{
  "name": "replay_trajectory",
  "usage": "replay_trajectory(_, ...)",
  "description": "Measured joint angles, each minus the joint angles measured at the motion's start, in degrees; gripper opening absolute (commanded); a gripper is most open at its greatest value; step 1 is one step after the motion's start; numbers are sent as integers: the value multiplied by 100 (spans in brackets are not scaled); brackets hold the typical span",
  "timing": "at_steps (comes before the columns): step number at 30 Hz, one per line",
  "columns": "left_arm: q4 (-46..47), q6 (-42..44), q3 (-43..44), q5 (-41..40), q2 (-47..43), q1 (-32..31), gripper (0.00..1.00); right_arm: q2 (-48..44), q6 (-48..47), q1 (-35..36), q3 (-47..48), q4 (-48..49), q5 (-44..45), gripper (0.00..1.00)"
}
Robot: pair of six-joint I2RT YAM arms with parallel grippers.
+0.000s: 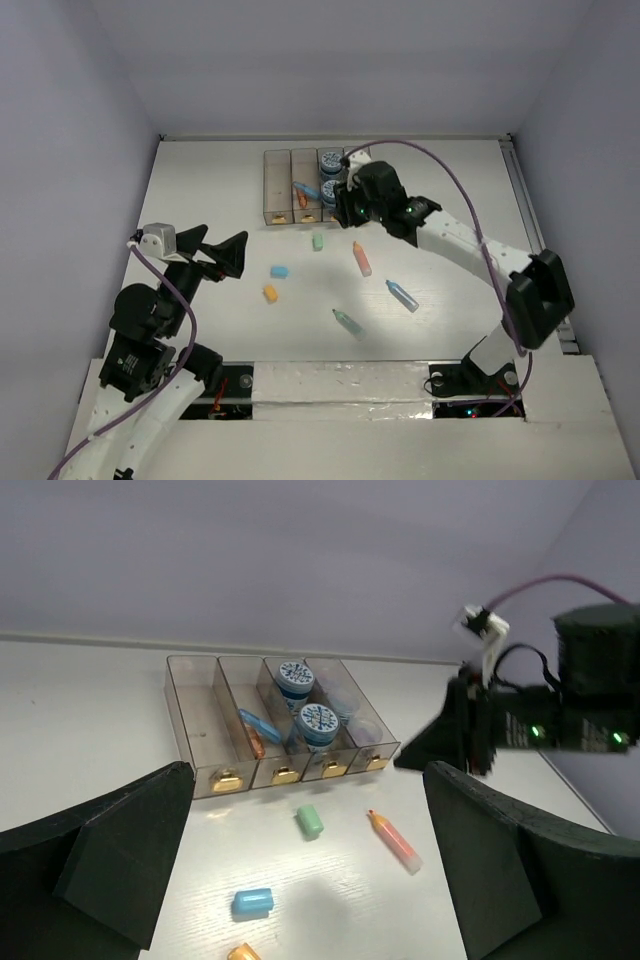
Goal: Sort the stationery into containers
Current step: Place the stationery in the storage box, then pick up the pen from the center of the board.
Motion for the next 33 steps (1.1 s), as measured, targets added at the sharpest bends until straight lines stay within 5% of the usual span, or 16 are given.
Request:
replay_trajectory(2,13,-48,0,11,17,0,99,-442,52,356,-485,-74,-109,29)
replay_trajectory(7,127,-157,-2,181,144,22,99,-992,149,1130,-1399,-597,-328,38)
replay_trajectory(12,249,-238,-13,544,398,153,99,-1056,400,1569,-2087,-1082,-367,71)
replay_trajectory(22,52,-249,-15,752,1169,225,99,-374,614,1906,-2365,-1128,-356,71)
replay_trajectory(25,-11,-251,-15,741,1187,225,99,-197,634,1965,-2400,-1088,-341,64)
replay_trajectory(28,-11,-254,-15,732,1095,225,99,-127,675,2028,-2396,-997,-299,33)
replay_trajectory(29,-11,-254,-15,732,1062,225,99,-87,704,2044,-2393,-949,-291,14)
replay_trajectory(33,-2,-251,-15,763,981,225,90,-74,833,2068,-2389,-826,-160,5)
